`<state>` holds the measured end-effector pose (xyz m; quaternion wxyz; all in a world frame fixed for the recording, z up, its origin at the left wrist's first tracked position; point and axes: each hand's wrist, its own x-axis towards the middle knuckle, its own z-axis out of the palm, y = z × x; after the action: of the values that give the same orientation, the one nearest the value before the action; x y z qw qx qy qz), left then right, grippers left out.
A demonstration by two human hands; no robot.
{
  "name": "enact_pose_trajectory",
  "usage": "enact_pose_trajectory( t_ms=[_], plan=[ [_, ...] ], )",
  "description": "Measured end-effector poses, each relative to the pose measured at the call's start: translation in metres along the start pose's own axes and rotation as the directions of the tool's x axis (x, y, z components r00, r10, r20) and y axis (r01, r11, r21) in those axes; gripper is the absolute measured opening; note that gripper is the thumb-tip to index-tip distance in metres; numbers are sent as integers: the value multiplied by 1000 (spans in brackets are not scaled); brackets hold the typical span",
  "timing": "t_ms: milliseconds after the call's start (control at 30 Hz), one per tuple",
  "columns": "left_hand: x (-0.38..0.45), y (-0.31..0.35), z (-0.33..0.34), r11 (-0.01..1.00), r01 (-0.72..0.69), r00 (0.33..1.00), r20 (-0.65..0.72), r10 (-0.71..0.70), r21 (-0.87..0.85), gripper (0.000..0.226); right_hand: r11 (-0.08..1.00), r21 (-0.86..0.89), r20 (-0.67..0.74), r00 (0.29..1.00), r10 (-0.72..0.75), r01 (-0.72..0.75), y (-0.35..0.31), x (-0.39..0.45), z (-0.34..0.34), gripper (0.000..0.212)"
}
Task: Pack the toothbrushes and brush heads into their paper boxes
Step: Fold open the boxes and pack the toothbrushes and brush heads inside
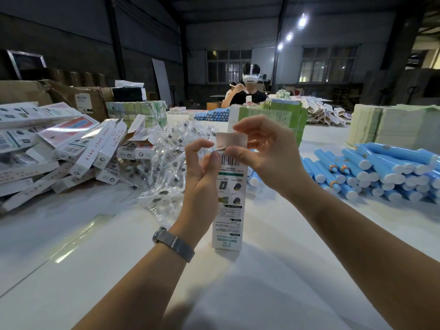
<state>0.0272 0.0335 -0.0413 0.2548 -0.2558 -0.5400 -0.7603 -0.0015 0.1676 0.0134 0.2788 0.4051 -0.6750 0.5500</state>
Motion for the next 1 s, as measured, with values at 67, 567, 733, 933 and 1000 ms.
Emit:
enact_pose_trajectory(
  t_ms=[67,567,733,933,1000],
  plan=[
    [1,0,-2,1000,0,1000,-8,0,7,18,999,-34,50,999,21,-19,1,-1,-1,38],
    [0,-3,1,993,0,999,-36,5,117,13,995,12,188,978,96,-100,1,2,-7,24],
    [-1,-5,5,973,-74,996,-27,82,220,9,995,-18,193,976,98,-96,-1,2,-10,21],
    [-3,-6,5,978,-71,997,-15,76,194,14,990,-93,214,969,124,-106,-7,4,-8,27],
    [-4,-6,6,979,-74,997,8,74,190,20,988,-111,192,973,130,-110,-8,4,-7,22]
  ],
)
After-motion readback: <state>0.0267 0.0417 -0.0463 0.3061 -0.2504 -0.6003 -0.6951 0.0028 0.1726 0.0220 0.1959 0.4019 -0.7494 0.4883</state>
